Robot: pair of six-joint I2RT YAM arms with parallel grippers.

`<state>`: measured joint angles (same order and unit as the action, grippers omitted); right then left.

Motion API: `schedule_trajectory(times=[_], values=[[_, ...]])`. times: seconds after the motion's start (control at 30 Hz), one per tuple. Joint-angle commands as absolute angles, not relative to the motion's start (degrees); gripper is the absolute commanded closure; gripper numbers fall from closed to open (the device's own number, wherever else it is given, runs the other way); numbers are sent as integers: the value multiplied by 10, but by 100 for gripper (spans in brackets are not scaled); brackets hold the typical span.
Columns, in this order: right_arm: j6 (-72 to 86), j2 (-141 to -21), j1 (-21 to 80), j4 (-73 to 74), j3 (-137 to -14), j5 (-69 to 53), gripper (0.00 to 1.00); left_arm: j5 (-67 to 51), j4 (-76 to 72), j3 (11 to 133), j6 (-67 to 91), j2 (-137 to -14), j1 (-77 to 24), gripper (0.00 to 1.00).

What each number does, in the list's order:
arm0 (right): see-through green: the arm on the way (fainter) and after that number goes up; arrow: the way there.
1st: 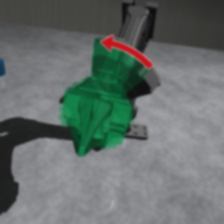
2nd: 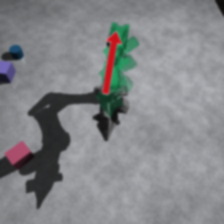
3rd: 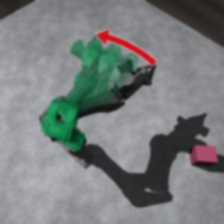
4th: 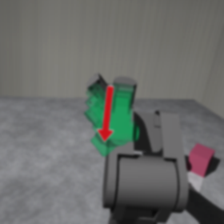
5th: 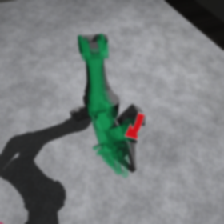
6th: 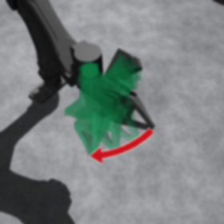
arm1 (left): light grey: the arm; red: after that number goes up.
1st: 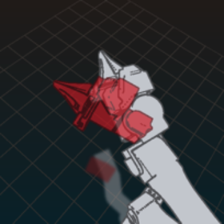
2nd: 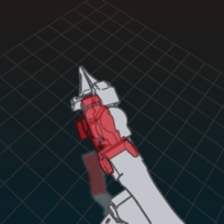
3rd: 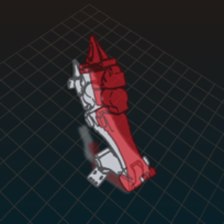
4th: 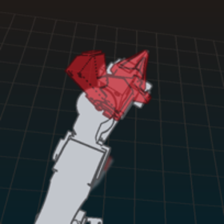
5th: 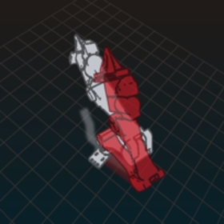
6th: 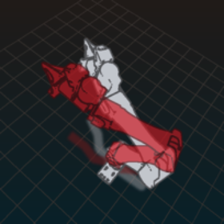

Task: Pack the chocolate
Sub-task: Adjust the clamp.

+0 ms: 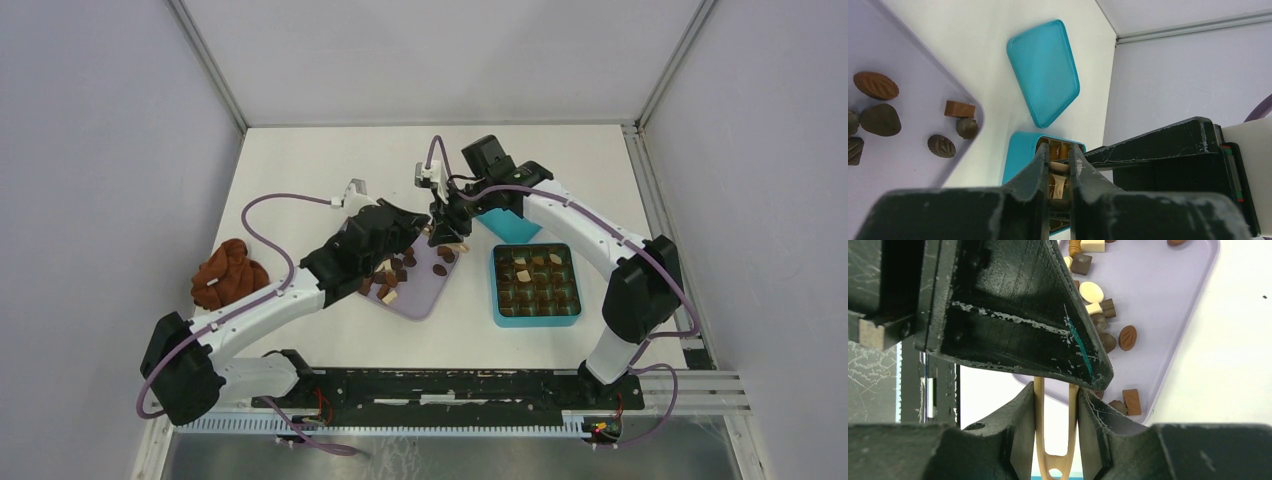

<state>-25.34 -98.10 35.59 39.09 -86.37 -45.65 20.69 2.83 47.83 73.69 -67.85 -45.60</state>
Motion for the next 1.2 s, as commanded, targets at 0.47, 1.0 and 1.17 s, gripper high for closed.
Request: schedule_trajectory(times=[0.47,1.0,1.17], values=[[-270,-908,328,309,-804,-599,33,156,-104,377,868,-573,-426,98],[-223,-880,359,207,-761,-532,42,148,-114,377,889,-571,-426,98],[-228,-881,363,210,-764,-521,55,146,-120,375,895,-571,-426,98]])
